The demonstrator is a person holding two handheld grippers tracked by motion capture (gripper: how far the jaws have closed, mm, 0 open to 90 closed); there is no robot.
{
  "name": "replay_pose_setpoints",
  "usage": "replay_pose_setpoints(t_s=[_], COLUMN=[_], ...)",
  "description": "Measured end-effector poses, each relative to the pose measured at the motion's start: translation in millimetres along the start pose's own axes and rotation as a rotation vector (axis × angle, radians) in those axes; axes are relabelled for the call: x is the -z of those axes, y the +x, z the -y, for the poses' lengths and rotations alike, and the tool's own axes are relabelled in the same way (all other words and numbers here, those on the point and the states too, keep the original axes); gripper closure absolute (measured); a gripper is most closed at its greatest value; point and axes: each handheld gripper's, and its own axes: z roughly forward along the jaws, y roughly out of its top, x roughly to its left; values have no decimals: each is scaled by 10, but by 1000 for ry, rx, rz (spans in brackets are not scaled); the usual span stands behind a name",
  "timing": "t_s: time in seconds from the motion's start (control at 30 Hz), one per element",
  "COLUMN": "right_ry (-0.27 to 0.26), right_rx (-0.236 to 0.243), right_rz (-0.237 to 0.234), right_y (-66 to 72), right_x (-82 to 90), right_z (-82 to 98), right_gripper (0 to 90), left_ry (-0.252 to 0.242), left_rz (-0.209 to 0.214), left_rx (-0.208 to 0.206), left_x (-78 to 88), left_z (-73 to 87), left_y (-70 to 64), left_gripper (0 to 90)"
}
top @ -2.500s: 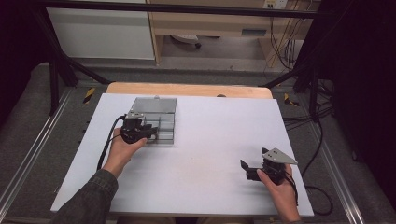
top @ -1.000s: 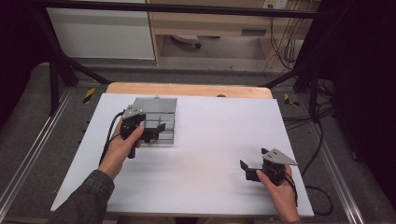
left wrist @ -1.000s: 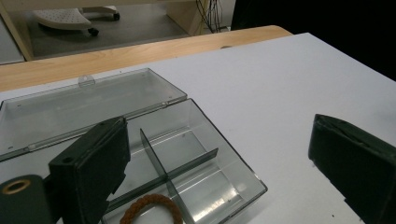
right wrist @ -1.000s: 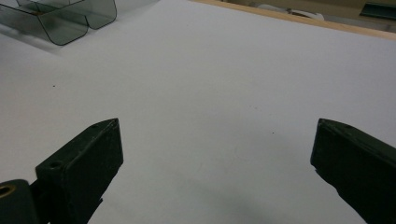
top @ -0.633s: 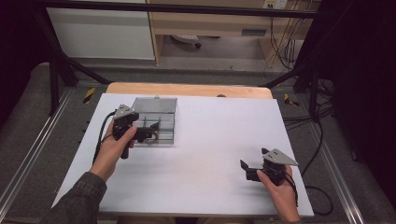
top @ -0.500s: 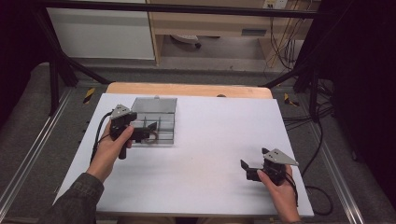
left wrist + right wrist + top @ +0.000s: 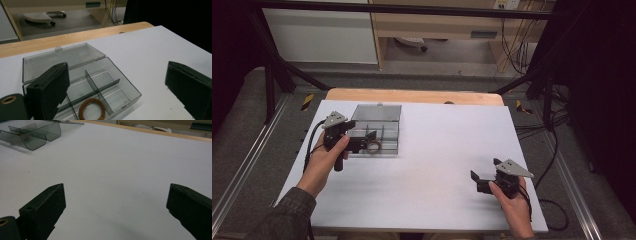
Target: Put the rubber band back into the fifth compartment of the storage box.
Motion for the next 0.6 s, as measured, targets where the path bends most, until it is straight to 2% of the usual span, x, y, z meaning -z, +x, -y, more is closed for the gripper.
replay_pose_setpoints(t_s=[0.37, 0.6], right_ry=[-7, -7], right_rx=[-3, -4], right_rz=[1, 0], right_y=[-3, 0], right_x=[10, 7], right_z=[-3, -5], right_gripper=[28, 29], left_ry=[-39, -58], left_rz=[13, -9], left_rx=[-10, -23], left_x=[101, 196], left_z=[-126, -182], left_y=[-40, -20], left_gripper=[57, 59])
